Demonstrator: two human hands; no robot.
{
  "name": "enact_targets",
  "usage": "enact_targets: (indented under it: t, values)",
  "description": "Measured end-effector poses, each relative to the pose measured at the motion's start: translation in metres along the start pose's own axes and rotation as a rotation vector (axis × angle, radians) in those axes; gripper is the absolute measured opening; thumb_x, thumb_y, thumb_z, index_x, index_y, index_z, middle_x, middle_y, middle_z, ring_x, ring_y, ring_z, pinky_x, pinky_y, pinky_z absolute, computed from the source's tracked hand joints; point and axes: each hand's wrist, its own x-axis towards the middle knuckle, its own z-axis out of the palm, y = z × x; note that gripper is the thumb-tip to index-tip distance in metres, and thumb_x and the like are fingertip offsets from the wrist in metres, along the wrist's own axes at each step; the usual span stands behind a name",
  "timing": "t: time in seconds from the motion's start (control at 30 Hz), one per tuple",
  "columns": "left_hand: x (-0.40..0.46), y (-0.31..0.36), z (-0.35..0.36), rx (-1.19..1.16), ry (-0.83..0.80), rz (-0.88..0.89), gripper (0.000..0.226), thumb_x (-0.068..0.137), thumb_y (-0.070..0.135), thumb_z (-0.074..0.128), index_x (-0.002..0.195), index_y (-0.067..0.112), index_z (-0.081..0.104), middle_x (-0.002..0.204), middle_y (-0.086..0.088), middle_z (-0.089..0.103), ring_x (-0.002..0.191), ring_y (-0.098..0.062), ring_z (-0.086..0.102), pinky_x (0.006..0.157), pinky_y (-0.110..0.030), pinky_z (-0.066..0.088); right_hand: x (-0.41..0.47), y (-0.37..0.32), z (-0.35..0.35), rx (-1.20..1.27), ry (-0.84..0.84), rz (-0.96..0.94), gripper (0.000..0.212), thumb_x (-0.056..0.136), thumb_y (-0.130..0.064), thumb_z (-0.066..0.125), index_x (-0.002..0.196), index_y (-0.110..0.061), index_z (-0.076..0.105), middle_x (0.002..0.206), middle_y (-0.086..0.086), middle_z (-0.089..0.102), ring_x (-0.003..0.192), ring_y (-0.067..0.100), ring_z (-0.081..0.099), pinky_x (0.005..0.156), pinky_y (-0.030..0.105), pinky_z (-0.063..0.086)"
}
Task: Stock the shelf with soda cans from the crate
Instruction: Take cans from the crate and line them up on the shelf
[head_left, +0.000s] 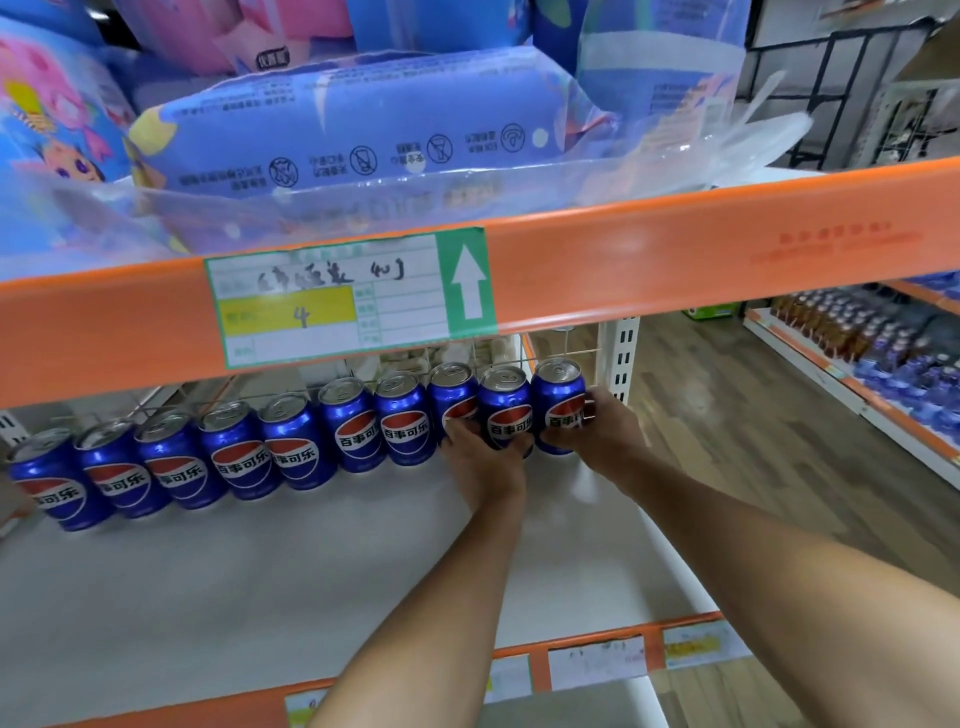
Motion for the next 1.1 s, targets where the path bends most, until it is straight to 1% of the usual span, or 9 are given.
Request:
enact_targets:
  t: [0.17,0.27,0.33,0.5,0.67,0.77,0.83,0.97,1.1]
  values:
    - [-0.002,-0.002,0.010,-0.050,0.050,-0.045,0.064,0.066,0.018,0.091,0.119,0.015,0.055,0.118,-0.004,0.066,0.107,-0.023,0.065,0.087,-0.034,0.051,0.008,0.001,0.004,0.020,0.029,0.010,0.054,0.068,-0.017,0.089,0.114,-0.014,0.061,0.102,-0.001,0.066,0.092,0.016,0.061,0.077,0.024,0.046]
    - [-0.005,-0.002,0.015,-0.077,0.093,-0.057,0.058,0.069,0.015,0.089,0.118,0.014,0.057,0.118,-0.004,0.066,0.110,-0.023,0.063,0.092,-0.037,0.051,0.011,0.003,0.007,0.019,0.042,-0.011,0.051,0.070,-0.016,0.087,0.114,-0.015,0.062,0.099,-0.004,0.065,0.090,0.014,0.061,0.064,0.014,0.039]
    - [-0.007,0.000,0.020,-0.088,0.112,-0.059,0.057,0.072,0.012,0.087,0.121,0.012,0.058,0.122,-0.006,0.066,0.114,-0.023,0.061,0.096,-0.036,0.048,0.013,0.005,0.008,0.017,0.046,-0.015,0.048,0.071,-0.016,0.087,0.114,-0.016,0.064,0.097,-0.005,0.065,0.090,0.014,0.062,0.062,0.011,0.036]
    - [-0.009,0.005,0.030,-0.099,0.168,-0.136,0.046,0.074,0.013,0.084,0.117,0.013,0.065,0.120,-0.007,0.067,0.110,-0.025,0.064,0.095,-0.036,0.050,0.015,0.004,0.009,0.008,0.043,-0.020,0.047,0.072,-0.015,0.085,0.113,-0.016,0.063,0.098,-0.004,0.066,0.090,0.016,0.061,0.063,0.014,0.038]
    - [-0.013,0.016,0.036,-0.205,0.216,-0.259,0.042,0.076,0.010,0.083,0.115,0.012,0.067,0.111,-0.005,0.070,0.100,-0.021,0.068,0.083,-0.026,0.048,0.013,-0.003,0.002,0.034,-0.008,-0.011,0.043,0.070,-0.009,0.086,0.095,-0.027,0.055,0.091,-0.006,0.064,0.086,0.015,0.061,0.067,0.019,0.044]
    - [-0.015,0.017,0.036,-0.246,0.212,-0.323,0.039,0.077,0.011,0.083,0.111,0.009,0.064,0.106,-0.005,0.071,0.097,-0.022,0.068,0.080,-0.025,0.047,0.011,-0.003,0.000,0.047,0.005,0.021,0.048,0.069,-0.011,0.087,0.102,-0.019,0.053,0.092,-0.005,0.060,0.076,0.007,0.056,0.057,0.015,0.038]
    - [-0.016,0.017,0.034,-0.245,0.198,-0.344,0.035,0.079,0.011,0.081,0.110,0.009,0.064,0.106,-0.005,0.071,0.097,-0.022,0.067,0.079,-0.025,0.045,0.011,-0.001,0.000,0.015,0.026,0.022,0.045,0.068,-0.013,0.089,0.100,-0.015,0.057,0.091,-0.004,0.062,0.070,0.002,0.054,0.053,0.015,0.036]
    - [-0.011,0.017,0.031,-0.241,0.182,-0.367,0.032,0.084,0.010,0.077,0.114,0.008,0.066,0.110,-0.005,0.071,0.103,-0.022,0.066,0.081,-0.023,0.040,0.014,0.000,0.003,-0.015,0.048,0.025,0.046,0.070,-0.015,0.088,0.105,-0.009,0.060,0.095,-0.001,0.063,0.082,0.014,0.057,0.057,0.015,0.037]
    - [-0.008,0.016,0.030,-0.226,0.156,-0.388,0.033,0.084,0.013,0.078,0.115,0.007,0.066,0.112,-0.006,0.072,0.105,-0.024,0.066,0.082,-0.024,0.040,0.017,-0.001,0.005,-0.025,0.055,0.046,0.051,0.068,-0.017,0.089,0.106,-0.008,0.057,0.100,0.002,0.064,0.087,0.017,0.058,0.060,0.021,0.041]
